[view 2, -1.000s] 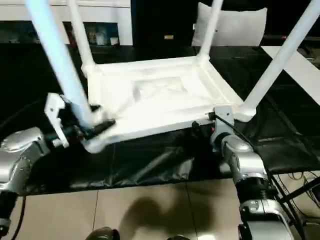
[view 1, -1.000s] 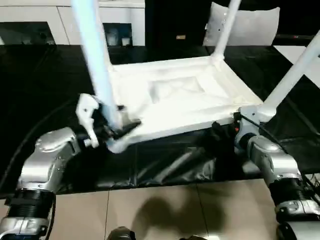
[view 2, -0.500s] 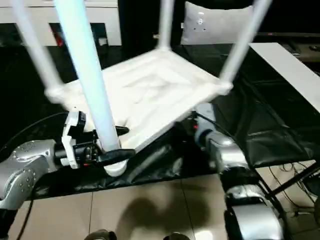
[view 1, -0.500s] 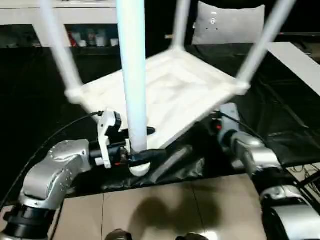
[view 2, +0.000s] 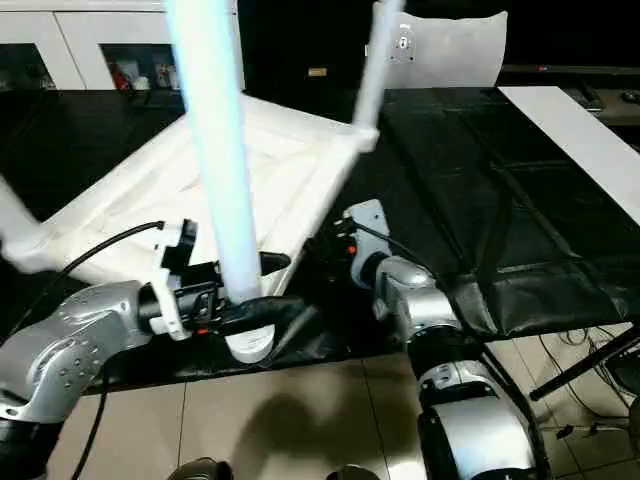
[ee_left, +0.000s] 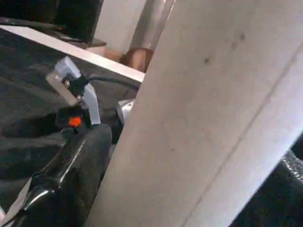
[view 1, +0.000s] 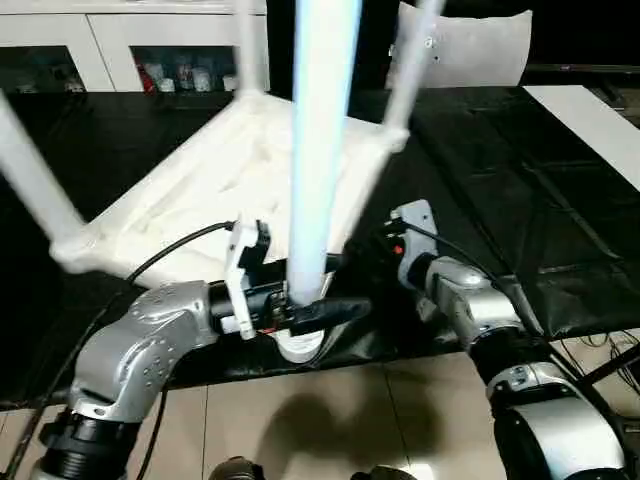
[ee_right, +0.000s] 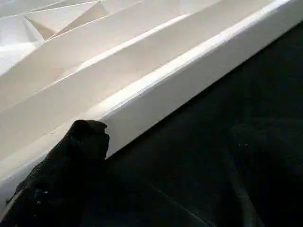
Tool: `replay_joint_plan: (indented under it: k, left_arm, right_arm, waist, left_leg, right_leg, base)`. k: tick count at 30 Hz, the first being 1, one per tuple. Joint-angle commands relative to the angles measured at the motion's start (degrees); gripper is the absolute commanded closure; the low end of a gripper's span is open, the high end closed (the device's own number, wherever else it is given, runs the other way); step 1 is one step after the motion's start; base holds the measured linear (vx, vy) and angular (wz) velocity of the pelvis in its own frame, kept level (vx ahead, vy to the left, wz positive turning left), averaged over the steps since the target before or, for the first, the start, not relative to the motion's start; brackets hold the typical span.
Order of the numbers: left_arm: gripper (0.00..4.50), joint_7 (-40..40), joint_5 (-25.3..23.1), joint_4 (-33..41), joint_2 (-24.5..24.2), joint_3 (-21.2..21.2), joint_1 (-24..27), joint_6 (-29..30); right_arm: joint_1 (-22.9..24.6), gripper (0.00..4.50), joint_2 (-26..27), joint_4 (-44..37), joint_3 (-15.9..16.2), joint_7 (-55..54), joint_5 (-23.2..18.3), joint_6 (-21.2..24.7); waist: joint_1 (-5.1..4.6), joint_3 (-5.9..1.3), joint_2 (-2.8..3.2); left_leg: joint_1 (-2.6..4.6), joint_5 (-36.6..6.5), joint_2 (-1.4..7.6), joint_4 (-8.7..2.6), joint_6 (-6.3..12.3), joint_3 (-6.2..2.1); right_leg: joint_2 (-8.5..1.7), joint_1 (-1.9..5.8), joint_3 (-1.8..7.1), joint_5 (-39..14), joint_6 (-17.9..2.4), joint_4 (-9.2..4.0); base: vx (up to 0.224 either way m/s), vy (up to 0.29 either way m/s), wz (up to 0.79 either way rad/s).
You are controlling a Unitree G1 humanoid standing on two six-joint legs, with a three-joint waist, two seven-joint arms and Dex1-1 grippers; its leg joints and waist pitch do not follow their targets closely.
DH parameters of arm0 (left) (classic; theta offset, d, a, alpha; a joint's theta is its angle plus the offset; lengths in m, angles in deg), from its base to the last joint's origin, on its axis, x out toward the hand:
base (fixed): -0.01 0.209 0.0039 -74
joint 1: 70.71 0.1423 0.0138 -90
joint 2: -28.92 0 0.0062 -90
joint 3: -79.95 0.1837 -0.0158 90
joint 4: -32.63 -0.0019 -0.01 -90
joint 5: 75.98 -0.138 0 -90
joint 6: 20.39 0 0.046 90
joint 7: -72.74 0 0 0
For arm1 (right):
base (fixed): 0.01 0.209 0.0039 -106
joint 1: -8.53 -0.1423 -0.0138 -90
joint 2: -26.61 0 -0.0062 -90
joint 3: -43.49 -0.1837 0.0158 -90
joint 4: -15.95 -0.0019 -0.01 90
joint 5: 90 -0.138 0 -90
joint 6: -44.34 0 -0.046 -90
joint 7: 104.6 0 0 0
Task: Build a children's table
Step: Rotate table base
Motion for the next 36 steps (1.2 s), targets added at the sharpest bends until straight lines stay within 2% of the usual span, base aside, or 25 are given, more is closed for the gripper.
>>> replay_joint_plan:
  k: [1,7,13,18,24,26,28,30,31,34,35,36]
  left_arm:
    - [0.16,0.12,0.65,1.85,1.21,3.01,-1.02,0.66]
    - [0.16,2.38,-0.96,0.58,4.85,4.24,-3.17,0.08]
    - [0.16,5.50,-3.71,-2.17,8.31,5.06,-4.95,-2.90]
    - [0.16,6.15,-3.47,-1.97,10.54,5.92,-5.77,-2.57]
    - [0.16,6.81,-4.07,-2.39,11.91,6.23,-6.05,-3.13]
    - [0.16,7.96,-5.16,-2.95,12.63,6.15,-6.12,-4.43]
    - [0.16,8.30,-5.61,-3.21,12.70,6.11,-6.20,-4.85]
    - [0.16,9.87,-8.77,-5.11,12.24,5.69,-6.80,-7.44]
    - [0.16,10.52,-9.97,-5.88,11.96,5.42,-7.04,-8.34]
    - [0.16,11.17,-13.48,-6.79,9.16,5.23,-6.97,-10.79]
    - [0.16,10.93,-14.86,-6.40,7.44,5.36,-6.29,-11.27]
    - [0.16,10.71,-16.77,-5.69,4.90,5.65,-5.15,-11.52]
  right_arm:
    - [-0.99,0.00,1.93,-1.05,1.83,2.48,0.16,-0.86]
    - [-0.65,0.00,2.71,-0.07,2.17,3.71,1.07,-2.00]
    - [-0.47,0.00,3.55,-0.26,2.66,4.77,1.29,-2.12]
    - [-0.14,0.00,4.39,0.08,2.63,5.05,1.55,-2.29]
    - [0.03,0.00,4.19,0.62,1.97,5.12,2.02,-2.32]
    - [0.16,0.00,3.69,1.04,1.46,4.07,2.45,-2.68]
    - [0.16,0.00,3.55,1.15,1.34,3.64,2.56,-2.84]
    - [0.12,0.00,2.52,1.56,0.18,1.17,2.75,-3.87]
    - [0.13,0.00,1.99,1.68,-0.35,0.19,2.81,-4.34]
    - [1.56,0.00,0.34,-0.09,-2.93,-0.14,1.27,-7.87]
    - [2.41,0.00,-0.88,-1.48,-3.59,-0.22,1.06,-6.94]
    - [3.81,0.00,-2.80,-3.83,-4.27,0.24,0.84,-5.51]
  waist:
    - [0.51,-4.00,0.55]
    - [0.75,-4.19,0.36]
    - [0.70,-4.24,0.20]
    - [0.82,-4.49,0.40]
    - [0.92,-4.57,0.35]
    - [0.94,-4.51,0.51]
    - [1.06,-4.47,0.49]
    - [1.05,-4.32,0.48]
    - [1.15,-4.35,0.42]
    - [1.23,-4.19,0.63]
    - [1.42,-4.16,0.97]
    - [1.61,-4.22,0.77]
  left_leg:
    - [1.44,-8.42,2.74,-4.03,0.87,-0.47]
    - [1.38,-7.39,2.76,-3.89,1.32,-0.42]
    - [1.29,-8.25,2.77,-3.87,1.32,-0.47]
    - [1.52,-8.29,2.83,-3.80,1.23,-0.50]
    - [1.37,-7.53,2.76,-3.68,1.85,-0.51]
    - [1.39,-7.70,2.82,-3.68,1.86,-0.54]
    - [1.45,-8.13,2.86,-3.71,1.79,-0.55]
    - [1.59,-9.32,2.85,-3.80,1.62,-0.53]
    - [1.54,-9.29,2.86,-3.83,1.49,-0.61]
    - [1.53,-10.11,2.90,-3.92,1.25,-0.65]
    - [1.67,-10.28,2.90,-3.90,1.01,-0.72]
    - [1.70,-9.60,2.90,-3.92,1.21,-0.73]
  right_leg:
    - [-4.26,3.08,2.36,-1.35,-15.18,-3.47]
    - [-4.37,3.26,2.36,-0.09,-15.51,-3.35]
    - [-4.52,3.43,2.37,-1.70,-14.98,-3.61]
    - [-4.46,3.36,2.30,-1.16,-15.48,-3.52]
    - [-4.48,3.54,2.28,0.43,-15.78,-3.40]
    - [-4.49,3.51,2.29,0.23,-15.74,-3.48]
    - [-4.50,3.47,2.29,-0.23,-15.69,-3.54]
    - [-4.38,3.29,2.31,-1.65,-15.15,-3.76]
    - [-4.50,3.47,2.31,-1.83,-14.94,-3.79]
    - [-4.56,3.28,2.33,-2.77,-14.26,-3.94]
    - [-4.53,3.16,2.34,-2.87,-14.03,-3.78]
    - [-4.23,3.26,2.30,-1.75,-13.56,-3.74]
  base:
    - [0.000,0.000,0.00]
    - [0.000,0.000,0.00]
    - [0.000,0.000,0.00]
    - [0.000,0.000,0.00]
    - [0.000,0.000,0.00]
    - [0.000,0.000,0.00]
    - [0.000,0.000,0.00]
    - [0.000,0.000,0.00]
    - [0.000,0.000,0.00]
    - [0.000,0.000,0.00]
    - [0.000,0.000,0.00]
    - [0.000,0.000,0.00]
